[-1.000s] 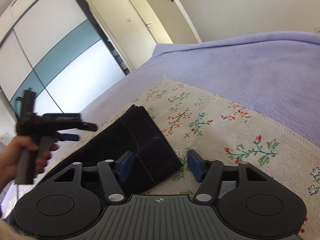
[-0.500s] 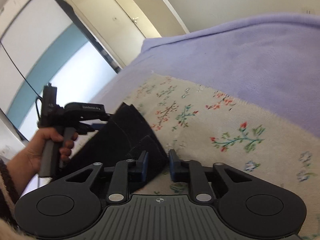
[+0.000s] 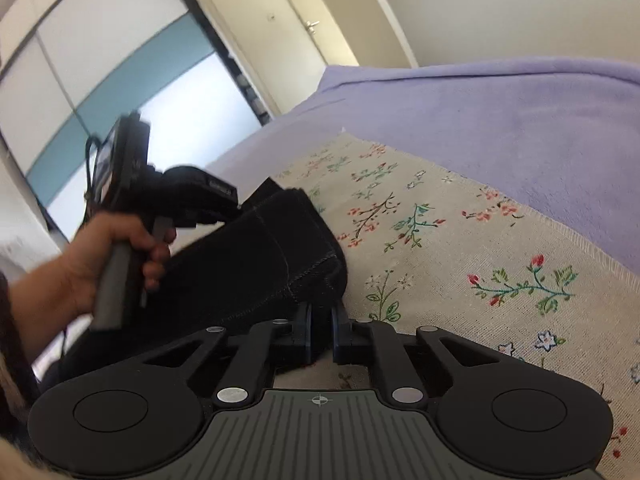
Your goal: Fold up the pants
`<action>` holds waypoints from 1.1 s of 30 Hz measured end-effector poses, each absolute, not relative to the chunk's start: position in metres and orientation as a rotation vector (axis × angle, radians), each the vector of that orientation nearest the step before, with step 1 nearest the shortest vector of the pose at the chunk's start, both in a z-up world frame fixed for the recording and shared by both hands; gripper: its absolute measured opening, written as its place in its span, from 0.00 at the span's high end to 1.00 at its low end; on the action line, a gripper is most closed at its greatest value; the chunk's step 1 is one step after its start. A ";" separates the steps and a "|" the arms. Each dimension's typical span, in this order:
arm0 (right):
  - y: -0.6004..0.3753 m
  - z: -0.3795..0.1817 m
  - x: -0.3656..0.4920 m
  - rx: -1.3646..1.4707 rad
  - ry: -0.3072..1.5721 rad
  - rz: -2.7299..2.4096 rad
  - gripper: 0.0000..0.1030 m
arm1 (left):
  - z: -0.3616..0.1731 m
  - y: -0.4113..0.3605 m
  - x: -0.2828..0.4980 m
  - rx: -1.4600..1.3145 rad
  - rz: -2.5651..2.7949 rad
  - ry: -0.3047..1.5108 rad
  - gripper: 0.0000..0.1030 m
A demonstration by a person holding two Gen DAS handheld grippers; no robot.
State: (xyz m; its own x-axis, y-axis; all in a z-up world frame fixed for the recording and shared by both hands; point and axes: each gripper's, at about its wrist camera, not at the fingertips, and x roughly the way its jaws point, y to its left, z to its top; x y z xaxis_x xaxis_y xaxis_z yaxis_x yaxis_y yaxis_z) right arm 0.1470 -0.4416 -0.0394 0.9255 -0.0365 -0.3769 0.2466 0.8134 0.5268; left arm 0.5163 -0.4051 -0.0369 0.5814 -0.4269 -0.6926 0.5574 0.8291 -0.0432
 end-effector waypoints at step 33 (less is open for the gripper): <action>-0.437 -0.022 0.131 0.532 0.295 -0.317 0.30 | -0.009 -0.372 0.431 0.214 -0.412 0.567 0.00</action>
